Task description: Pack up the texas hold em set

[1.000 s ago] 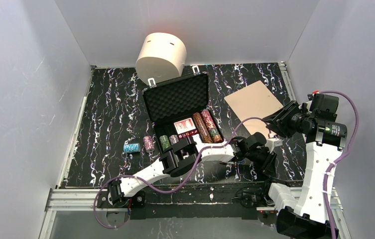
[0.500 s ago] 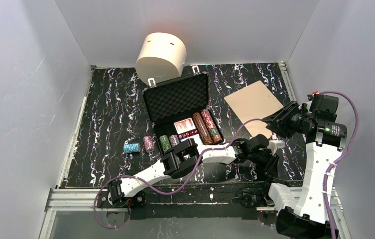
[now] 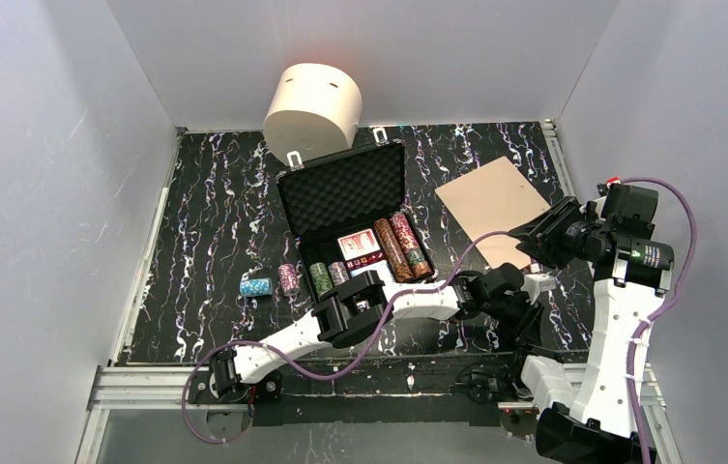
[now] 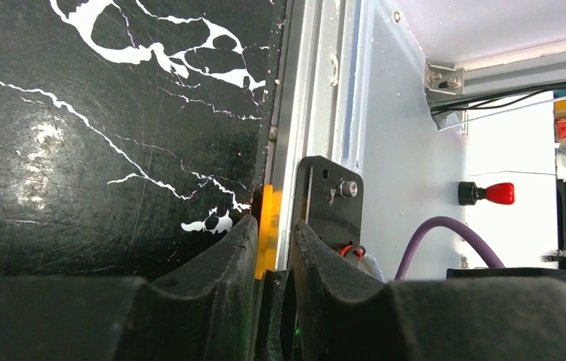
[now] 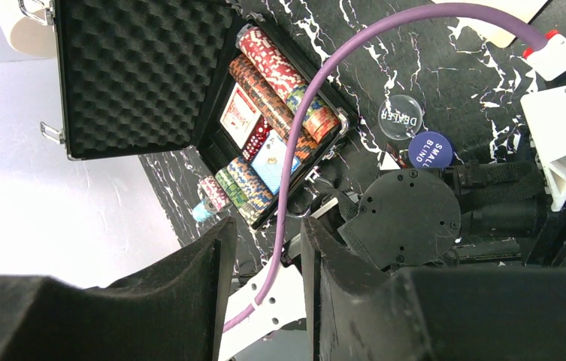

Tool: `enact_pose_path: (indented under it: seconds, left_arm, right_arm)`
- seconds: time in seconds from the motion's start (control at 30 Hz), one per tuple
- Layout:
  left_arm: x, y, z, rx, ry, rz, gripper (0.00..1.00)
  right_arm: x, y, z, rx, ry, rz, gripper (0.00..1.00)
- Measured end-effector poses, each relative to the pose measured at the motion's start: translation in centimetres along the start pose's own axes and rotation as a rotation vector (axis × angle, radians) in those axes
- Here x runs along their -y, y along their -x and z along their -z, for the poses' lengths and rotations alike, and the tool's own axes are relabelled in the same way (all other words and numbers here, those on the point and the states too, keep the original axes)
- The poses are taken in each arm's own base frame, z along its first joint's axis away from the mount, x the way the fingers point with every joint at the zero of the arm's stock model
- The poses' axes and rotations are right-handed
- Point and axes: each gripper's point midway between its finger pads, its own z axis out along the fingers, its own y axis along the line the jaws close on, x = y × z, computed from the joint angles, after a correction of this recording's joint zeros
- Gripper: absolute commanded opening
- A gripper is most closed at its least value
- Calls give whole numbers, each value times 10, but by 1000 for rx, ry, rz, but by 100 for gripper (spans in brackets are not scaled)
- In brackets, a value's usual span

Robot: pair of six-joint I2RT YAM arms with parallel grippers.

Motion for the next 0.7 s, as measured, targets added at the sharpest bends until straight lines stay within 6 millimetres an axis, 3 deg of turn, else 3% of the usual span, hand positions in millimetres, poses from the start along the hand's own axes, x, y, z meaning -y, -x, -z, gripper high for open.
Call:
enact_pose_path:
  seconds: [0.47,0.7]
  left_arm:
    - [-2,0,-3,16,45,-84,16]
    - [-3,-1,-2,21,60,-118,6]
  right_arm:
    - [0,0,1,2,1,1,46]
    - [0,0,1,3,2,2,46]
